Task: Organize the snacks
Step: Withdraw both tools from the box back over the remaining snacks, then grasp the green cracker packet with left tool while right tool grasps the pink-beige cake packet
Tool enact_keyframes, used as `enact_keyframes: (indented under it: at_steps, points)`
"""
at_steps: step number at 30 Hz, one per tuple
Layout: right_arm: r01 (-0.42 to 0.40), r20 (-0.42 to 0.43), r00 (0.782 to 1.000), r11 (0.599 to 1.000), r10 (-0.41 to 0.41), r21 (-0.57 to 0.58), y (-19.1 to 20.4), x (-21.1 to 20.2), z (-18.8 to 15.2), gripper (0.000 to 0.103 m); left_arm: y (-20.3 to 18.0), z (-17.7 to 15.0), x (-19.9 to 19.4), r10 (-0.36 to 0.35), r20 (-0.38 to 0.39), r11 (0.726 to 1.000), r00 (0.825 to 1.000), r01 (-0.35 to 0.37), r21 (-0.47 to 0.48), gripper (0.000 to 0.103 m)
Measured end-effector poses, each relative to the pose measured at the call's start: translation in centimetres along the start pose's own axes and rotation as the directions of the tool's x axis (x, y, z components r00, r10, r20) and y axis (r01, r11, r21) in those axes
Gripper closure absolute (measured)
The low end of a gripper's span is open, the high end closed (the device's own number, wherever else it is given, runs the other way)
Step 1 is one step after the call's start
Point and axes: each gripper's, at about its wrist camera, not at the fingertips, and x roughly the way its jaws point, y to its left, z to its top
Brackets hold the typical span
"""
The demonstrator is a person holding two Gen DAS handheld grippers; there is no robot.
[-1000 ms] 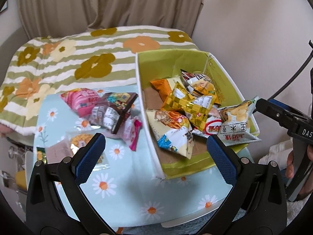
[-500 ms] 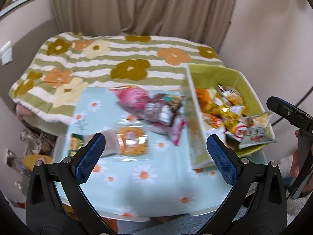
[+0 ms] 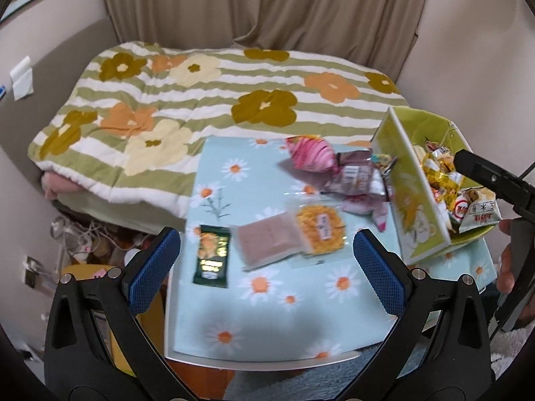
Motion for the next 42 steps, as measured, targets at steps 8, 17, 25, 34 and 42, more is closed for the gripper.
enact_keyframes:
  at_steps: [8,17,25,34,42]
  points:
    - [0.033,-0.073,0.997,0.999,-0.030,0.033,4.1,5.0,-0.9,0.001,5.7,-1.0,3.2,-0.070,-0.082,0.998,0.994,0.069,-0.011,0.000]
    - [0.056,-0.186,0.981,0.998,-0.063,-0.043,6.6,9.6,-2.9,0.001,6.9,-3.5,8.3,-0.130,-0.169,0.991,0.977,0.135,0.022,0.009]
    - [-0.020,-0.274,0.961,0.979,-0.037,-0.203,7.0,13.6,-4.1,0.001,6.6,-5.7,13.3,-0.120,-0.242,0.991,0.963,0.131,0.028,0.034]
    - [-0.177,-0.419,0.908,0.900,-0.008,-0.399,7.7,17.8,-4.9,0.001,6.7,-6.7,17.1,-0.060,-0.271,0.998,0.961,0.063,0.001,0.040]
    - [-0.333,-0.518,0.854,0.729,-0.036,-0.598,9.7,20.0,-5.0,0.001,7.4,-6.1,17.6,-0.069,-0.268,0.998,0.961,0.067,-0.016,0.040]
